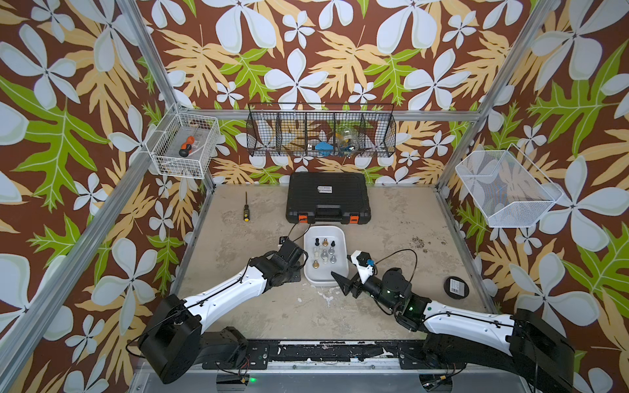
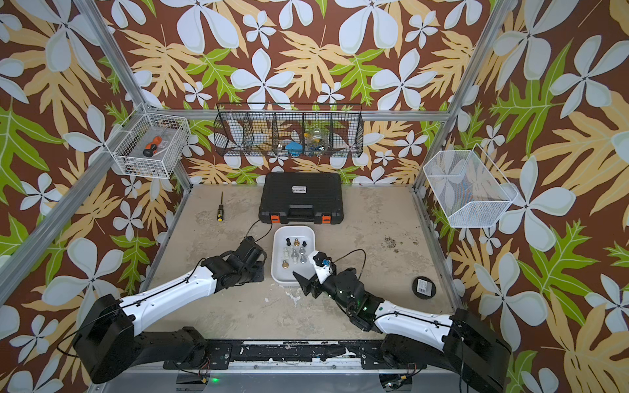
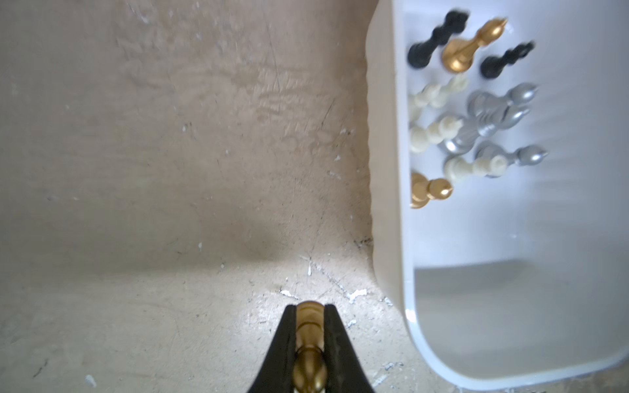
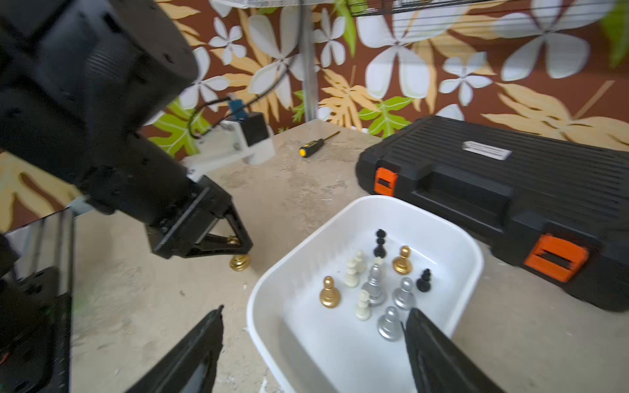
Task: Put the chess pieces into the storage box
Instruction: Pick up the chess piece at the center of the board, then place the chess piece in the storage box.
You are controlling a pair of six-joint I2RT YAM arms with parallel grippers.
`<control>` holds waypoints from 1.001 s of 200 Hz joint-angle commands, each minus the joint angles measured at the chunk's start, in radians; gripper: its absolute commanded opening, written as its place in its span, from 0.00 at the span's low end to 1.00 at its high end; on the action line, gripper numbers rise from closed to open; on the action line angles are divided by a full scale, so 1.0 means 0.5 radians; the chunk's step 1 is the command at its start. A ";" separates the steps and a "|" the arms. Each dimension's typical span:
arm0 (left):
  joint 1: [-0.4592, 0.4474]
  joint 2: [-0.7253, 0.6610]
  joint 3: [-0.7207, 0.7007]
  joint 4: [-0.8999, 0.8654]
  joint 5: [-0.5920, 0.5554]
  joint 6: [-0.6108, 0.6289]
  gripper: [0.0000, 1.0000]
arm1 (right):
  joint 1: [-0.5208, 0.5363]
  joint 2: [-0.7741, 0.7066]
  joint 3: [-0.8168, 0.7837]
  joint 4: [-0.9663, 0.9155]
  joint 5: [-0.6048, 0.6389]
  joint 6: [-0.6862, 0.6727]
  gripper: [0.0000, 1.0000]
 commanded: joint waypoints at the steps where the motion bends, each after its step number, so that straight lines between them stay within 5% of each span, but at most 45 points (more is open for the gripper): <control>1: -0.006 0.034 0.163 -0.156 -0.087 0.076 0.10 | -0.175 -0.050 -0.031 -0.033 0.250 0.202 0.84; 26: -0.082 0.135 0.389 -0.175 -0.091 0.141 0.09 | -0.368 -0.081 -0.075 -0.036 0.097 0.353 0.84; 103: -0.408 0.705 0.880 -0.028 -0.013 0.202 0.09 | -0.375 -0.047 -0.128 0.099 0.125 0.268 0.84; 200: -0.456 0.931 0.836 0.134 0.017 0.203 0.10 | -0.375 0.006 -0.145 0.181 0.093 0.238 0.84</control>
